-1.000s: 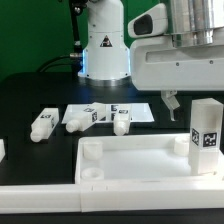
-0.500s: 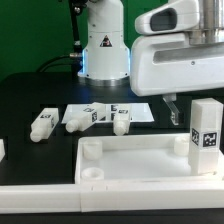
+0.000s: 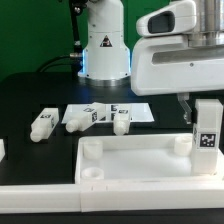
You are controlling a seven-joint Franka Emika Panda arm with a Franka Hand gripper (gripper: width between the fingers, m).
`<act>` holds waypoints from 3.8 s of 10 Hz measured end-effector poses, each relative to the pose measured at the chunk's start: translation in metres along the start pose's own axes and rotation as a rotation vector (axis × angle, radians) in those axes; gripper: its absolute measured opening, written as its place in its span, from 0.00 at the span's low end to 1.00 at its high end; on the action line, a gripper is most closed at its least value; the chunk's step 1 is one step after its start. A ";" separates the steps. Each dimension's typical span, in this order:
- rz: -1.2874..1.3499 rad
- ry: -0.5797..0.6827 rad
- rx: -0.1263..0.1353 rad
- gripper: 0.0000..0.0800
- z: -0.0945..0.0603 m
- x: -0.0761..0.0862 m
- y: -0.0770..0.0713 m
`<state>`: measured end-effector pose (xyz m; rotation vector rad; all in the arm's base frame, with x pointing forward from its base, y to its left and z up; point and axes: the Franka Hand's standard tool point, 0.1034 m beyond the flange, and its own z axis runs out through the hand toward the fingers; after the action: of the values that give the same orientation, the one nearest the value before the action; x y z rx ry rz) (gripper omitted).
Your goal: Assemble desk
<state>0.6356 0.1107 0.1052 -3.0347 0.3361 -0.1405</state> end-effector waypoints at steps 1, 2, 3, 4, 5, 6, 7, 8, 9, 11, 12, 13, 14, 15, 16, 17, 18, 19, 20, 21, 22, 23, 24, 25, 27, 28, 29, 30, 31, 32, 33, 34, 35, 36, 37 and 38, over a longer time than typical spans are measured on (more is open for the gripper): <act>0.131 0.001 -0.001 0.36 0.000 0.001 0.001; 0.298 0.003 -0.004 0.36 0.000 0.000 0.000; 0.489 0.007 -0.016 0.36 0.001 -0.001 -0.001; 0.700 0.009 -0.022 0.36 0.002 -0.003 -0.004; 0.914 0.017 -0.018 0.36 0.002 0.000 -0.005; 1.112 0.012 0.001 0.36 0.002 0.002 -0.002; 1.181 0.008 0.007 0.36 0.002 0.002 -0.002; 1.202 0.006 0.008 0.36 0.002 0.001 -0.002; 1.187 0.005 0.009 0.36 0.002 0.001 -0.002; 0.915 0.029 0.015 0.68 0.002 0.003 -0.004; 0.684 0.045 0.022 0.68 0.001 0.006 -0.005; 0.560 0.039 0.020 0.77 0.001 0.005 -0.007; 0.499 0.041 0.016 0.80 0.001 0.005 -0.006; 0.422 0.042 0.014 0.80 0.001 0.005 -0.006; 0.362 0.042 0.013 0.81 0.001 0.005 -0.005; 0.224 0.046 0.003 0.81 0.001 0.007 -0.004; -0.080 0.050 -0.018 0.81 -0.001 0.009 0.001; -0.175 0.035 -0.018 0.81 -0.001 0.009 0.001; -0.128 0.036 -0.016 0.80 0.000 0.009 0.001; -0.130 0.036 -0.017 0.63 0.000 0.009 0.002; -0.128 0.036 -0.017 0.46 0.000 0.009 0.002; -0.049 0.036 -0.014 0.46 0.000 0.008 0.001; 0.018 0.035 -0.013 0.35 0.001 0.008 0.001; 0.109 0.035 -0.014 0.35 0.001 0.009 0.001; 0.378 0.032 -0.019 0.35 0.000 0.009 0.003; 0.579 0.034 -0.025 0.35 0.000 0.009 0.005; 0.748 0.043 -0.025 0.35 0.000 0.009 0.008; 0.803 0.041 -0.019 0.35 0.000 0.008 0.010; 0.858 0.039 -0.019 0.36 0.000 0.008 0.009; 0.914 0.038 -0.018 0.36 0.000 0.007 0.009; 1.009 0.032 -0.011 0.36 0.000 0.007 0.009; 1.250 0.003 0.016 0.36 0.000 0.005 0.008; 1.433 -0.016 0.037 0.36 0.001 0.004 0.005; 1.602 -0.025 0.067 0.36 0.002 0.004 0.002; 1.658 -0.026 0.094 0.36 0.002 0.002 0.004; 1.690 -0.025 0.094 0.36 0.002 0.003 0.005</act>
Offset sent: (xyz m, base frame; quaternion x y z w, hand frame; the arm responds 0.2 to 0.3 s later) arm 0.0001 0.0022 0.0019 -0.0663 0.0371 0.4180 0.9052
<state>0.6371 0.1050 0.1034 -1.6912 2.3939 0.0233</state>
